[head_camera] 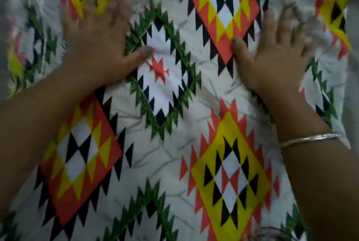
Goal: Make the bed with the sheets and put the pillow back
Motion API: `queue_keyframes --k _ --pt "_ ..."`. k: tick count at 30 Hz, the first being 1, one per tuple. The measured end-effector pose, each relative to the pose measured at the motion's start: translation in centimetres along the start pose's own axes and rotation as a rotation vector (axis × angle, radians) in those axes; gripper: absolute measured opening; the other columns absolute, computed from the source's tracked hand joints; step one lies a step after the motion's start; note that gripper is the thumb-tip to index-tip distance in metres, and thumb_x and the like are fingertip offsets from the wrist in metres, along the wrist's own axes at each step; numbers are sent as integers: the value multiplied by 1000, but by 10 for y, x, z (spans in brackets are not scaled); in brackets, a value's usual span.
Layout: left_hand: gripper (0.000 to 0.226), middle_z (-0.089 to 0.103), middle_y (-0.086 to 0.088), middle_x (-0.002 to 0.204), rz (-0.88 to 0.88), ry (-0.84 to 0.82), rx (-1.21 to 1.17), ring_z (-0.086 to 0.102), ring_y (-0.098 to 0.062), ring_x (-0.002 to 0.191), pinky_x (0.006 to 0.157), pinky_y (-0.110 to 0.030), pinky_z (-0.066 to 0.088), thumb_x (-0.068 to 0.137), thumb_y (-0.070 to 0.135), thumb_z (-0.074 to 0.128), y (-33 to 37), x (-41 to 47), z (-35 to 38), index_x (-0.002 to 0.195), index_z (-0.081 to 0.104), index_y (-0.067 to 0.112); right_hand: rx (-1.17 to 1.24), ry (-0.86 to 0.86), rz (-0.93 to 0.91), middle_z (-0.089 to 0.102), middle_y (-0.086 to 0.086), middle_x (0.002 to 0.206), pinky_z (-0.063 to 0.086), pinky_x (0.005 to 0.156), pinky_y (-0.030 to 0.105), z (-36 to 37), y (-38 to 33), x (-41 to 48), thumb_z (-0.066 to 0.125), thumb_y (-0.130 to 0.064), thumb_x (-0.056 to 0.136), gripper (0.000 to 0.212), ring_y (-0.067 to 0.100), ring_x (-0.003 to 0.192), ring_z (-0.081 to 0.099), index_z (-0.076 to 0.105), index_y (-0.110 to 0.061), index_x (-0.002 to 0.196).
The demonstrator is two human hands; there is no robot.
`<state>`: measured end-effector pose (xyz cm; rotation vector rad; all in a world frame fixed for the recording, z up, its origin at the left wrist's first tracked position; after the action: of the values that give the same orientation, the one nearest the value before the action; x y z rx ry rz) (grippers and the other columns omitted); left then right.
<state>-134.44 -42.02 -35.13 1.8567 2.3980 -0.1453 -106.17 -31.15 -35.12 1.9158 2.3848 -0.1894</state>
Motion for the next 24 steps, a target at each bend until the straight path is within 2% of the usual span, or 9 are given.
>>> queue_keyframes --k 3,5,8,12,15,17,19,21,24 --pt "101 0 -6 159 -35 15 -19 -3 -40 143 107 -70 -1 74 84 7 7 -27 -12 152 3 21 48 16 161 -5 17 158 -4 110 65 -12 -5 -20 16 -80 80 92 46 142 -6 -1 -24 152" --pt "97 0 -6 159 159 23 -59 -2 -35 145 107 -62 -10 77 80 13 44 -55 -15 152 6 20 63 7 -5 -4 20 157 -5 109 65 -12 -39 -50 21 -75 84 86 49 141 -4 -1 -26 152" --pt "87 6 -3 159 319 10 -23 5 -32 145 103 -75 3 82 77 14 70 -102 3 151 12 25 -34 -38 -371 -4 5 160 -5 110 65 7 -63 -109 16 -70 88 71 39 144 -5 -2 -39 149" --pt "84 7 -2 159 51 -76 -11 7 -39 143 100 -77 8 81 78 13 18 -134 13 151 10 30 -18 -77 -39 -7 0 160 -4 110 65 11 5 -139 12 -77 84 74 40 143 -7 -2 -42 148" --pt "93 11 -8 158 -82 -98 -37 10 -45 141 97 -78 11 79 79 17 3 -163 1 150 15 19 17 -51 237 -4 11 159 -3 107 70 -3 32 -157 17 -75 85 79 46 142 -4 4 -33 151" --pt "91 13 -11 157 123 -79 -20 12 -43 141 99 -77 9 82 76 24 27 -183 -3 150 18 15 4 -36 158 0 17 158 -4 105 70 -7 6 -177 18 -73 87 81 48 141 -2 5 -26 152" --pt "85 14 -9 157 326 -67 -13 13 -37 143 101 -75 9 86 73 25 51 -202 3 150 16 18 -15 -102 -175 1 9 159 -4 107 68 1 -32 -204 17 -69 90 74 43 143 -2 3 -31 151" --pt "82 14 -8 157 330 -112 -3 12 -35 144 102 -75 8 88 73 21 50 -218 12 151 15 21 -28 -166 -377 3 2 160 -1 109 68 16 -43 -230 17 -70 89 73 38 145 0 4 -34 151" --pt "83 14 -9 158 199 -139 35 9 -41 143 102 -74 5 87 75 19 18 -243 20 151 15 23 -61 -139 -124 8 5 159 -1 107 67 20 1 -244 16 -78 85 79 44 143 3 8 -35 150"
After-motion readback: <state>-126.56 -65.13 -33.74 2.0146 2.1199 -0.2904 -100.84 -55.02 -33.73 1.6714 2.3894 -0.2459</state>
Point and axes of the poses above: each hand's wrist, its own x-axis towards the middle knuckle, its own z-axis out of the palm, y = z × x, the point moved 3 cm from there along x, towards the middle knuckle
